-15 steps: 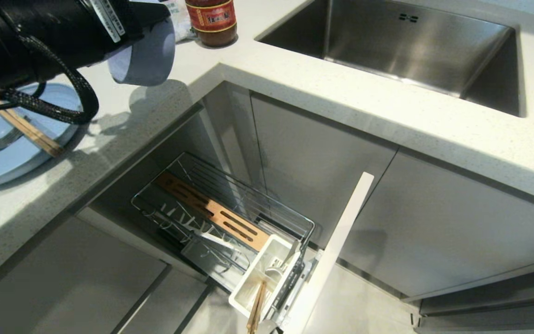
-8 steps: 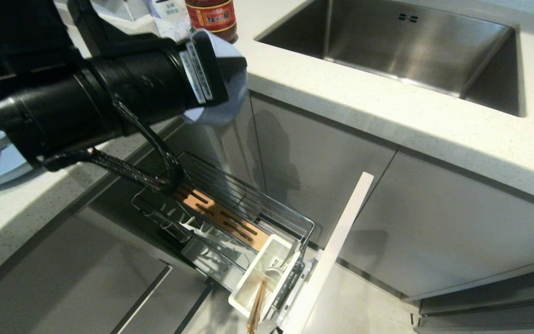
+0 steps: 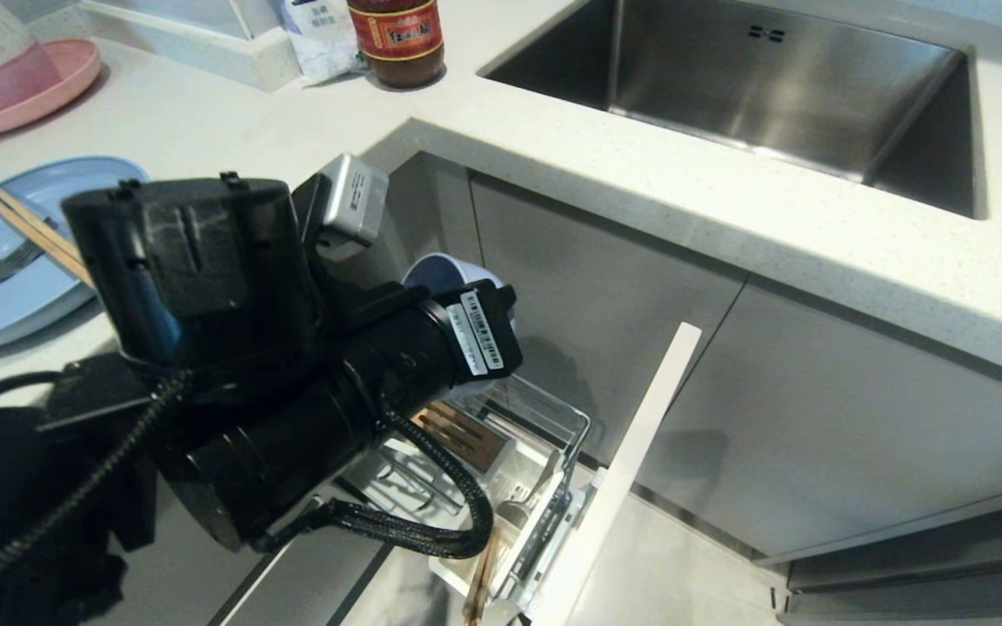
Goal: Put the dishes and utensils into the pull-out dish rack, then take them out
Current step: Pick up the bowl and place it in the cupboard
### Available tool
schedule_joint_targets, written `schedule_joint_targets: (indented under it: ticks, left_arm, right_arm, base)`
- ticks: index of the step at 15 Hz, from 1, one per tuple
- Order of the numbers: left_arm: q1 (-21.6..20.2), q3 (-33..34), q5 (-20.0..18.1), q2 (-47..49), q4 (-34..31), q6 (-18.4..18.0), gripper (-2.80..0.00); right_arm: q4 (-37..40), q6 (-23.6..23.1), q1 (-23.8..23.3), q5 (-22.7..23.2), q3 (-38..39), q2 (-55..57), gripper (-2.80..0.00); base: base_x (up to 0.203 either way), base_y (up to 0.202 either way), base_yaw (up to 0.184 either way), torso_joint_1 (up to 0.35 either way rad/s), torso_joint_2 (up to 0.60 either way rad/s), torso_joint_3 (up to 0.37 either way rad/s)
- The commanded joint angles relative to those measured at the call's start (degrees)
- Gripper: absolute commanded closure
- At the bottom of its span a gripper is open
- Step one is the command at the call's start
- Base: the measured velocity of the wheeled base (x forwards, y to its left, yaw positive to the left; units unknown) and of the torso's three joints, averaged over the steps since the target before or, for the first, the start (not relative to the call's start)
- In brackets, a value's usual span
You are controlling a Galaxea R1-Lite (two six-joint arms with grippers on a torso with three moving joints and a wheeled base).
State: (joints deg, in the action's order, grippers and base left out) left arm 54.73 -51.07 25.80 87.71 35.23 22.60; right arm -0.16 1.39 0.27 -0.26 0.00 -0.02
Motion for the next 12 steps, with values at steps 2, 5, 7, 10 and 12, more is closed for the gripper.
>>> schedule_joint_targets:
  ticks: [2,5,7,10,12]
  left_arm:
    - [1.2,5.4,5.6,4.2,9.8,10.7,0.0]
    - [1.0,8.8,5.4,9.4,22.3,14.1,0.0]
    - [0.3,10.5,5.4,14.9,32.7,15.5,0.0]
    - [-1.1,11.3,5.3,21.6,41.0,16.4,0.0]
    - [-3.7,11.2,5.3,25.1,45.0,16.5,0.0]
  right_arm:
    - [0.0,0.0,0.0,0.0,0.1,-0.2,0.0]
    - [0.0,0.0,0.1,0.0,0.1,-0.2,0.0]
    - [0.0,0.0,0.1,0.0,0.1,-0.2,0.0]
    - [0.0,0.0,0.0,0.0,0.1,-0.2,0.0]
    - [0.0,0.0,0.0,0.0,0.1,-0.2,0.0]
  base:
    - [0.0,0.0,0.0,0.0,0.0,0.0]
    - [0.0,0.0,0.0,0.0,0.0,0.0]
    - [0.0,0.0,0.0,0.0,0.0,0.0]
    - [0.0,0.0,0.0,0.0,0.0,0.0]
    - [0.0,0.0,0.0,0.0,0.0,0.0]
